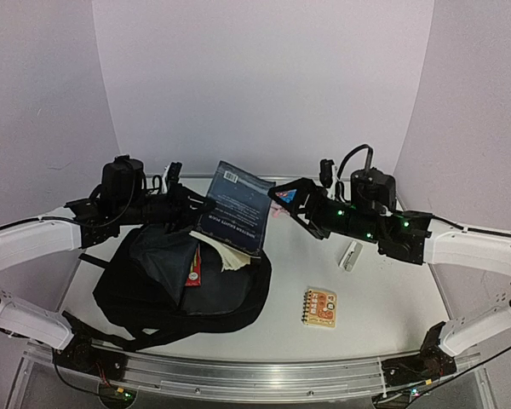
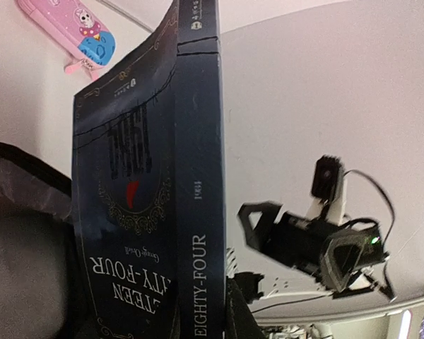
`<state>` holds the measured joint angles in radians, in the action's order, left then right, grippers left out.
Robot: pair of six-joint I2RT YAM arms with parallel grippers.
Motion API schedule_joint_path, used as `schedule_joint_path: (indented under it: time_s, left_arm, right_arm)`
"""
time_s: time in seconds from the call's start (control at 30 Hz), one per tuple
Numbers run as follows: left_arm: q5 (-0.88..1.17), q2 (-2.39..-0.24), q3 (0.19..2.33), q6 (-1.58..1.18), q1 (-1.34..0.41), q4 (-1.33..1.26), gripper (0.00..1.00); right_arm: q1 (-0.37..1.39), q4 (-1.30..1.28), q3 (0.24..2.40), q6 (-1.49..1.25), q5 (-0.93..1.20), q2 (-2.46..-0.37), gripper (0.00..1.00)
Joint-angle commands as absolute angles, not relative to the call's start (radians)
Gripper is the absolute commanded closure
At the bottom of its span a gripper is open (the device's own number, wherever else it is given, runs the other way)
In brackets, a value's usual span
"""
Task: Pack the student bag
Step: Pick up the book from the center of the board.
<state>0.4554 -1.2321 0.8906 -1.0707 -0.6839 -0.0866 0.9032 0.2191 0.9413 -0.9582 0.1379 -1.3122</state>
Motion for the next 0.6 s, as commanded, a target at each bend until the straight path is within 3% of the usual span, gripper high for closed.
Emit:
schedule_joint_path:
  time_s: [0.0, 0.17, 0.57]
  left_arm:
    - [0.537, -1.138, 0.978, -0.839, -0.687, -0.01, 1.0]
    - [0.642, -1.073, 0.956, -0.766, -0.687, -0.044, 1.0]
    - [0.754, -1.048, 0.956, -0.868, -0.689, -0.29, 1.0]
  right_arm:
    - [0.899, 0.063, 1.053, -0.752, 0.044, -1.274, 0.02]
    - [0.899, 0.096, 1.049, -0.742, 0.145, -1.301, 0.02]
    - [0.9, 0.57, 0.982, -0.927, 0.485, -1.463, 0.02]
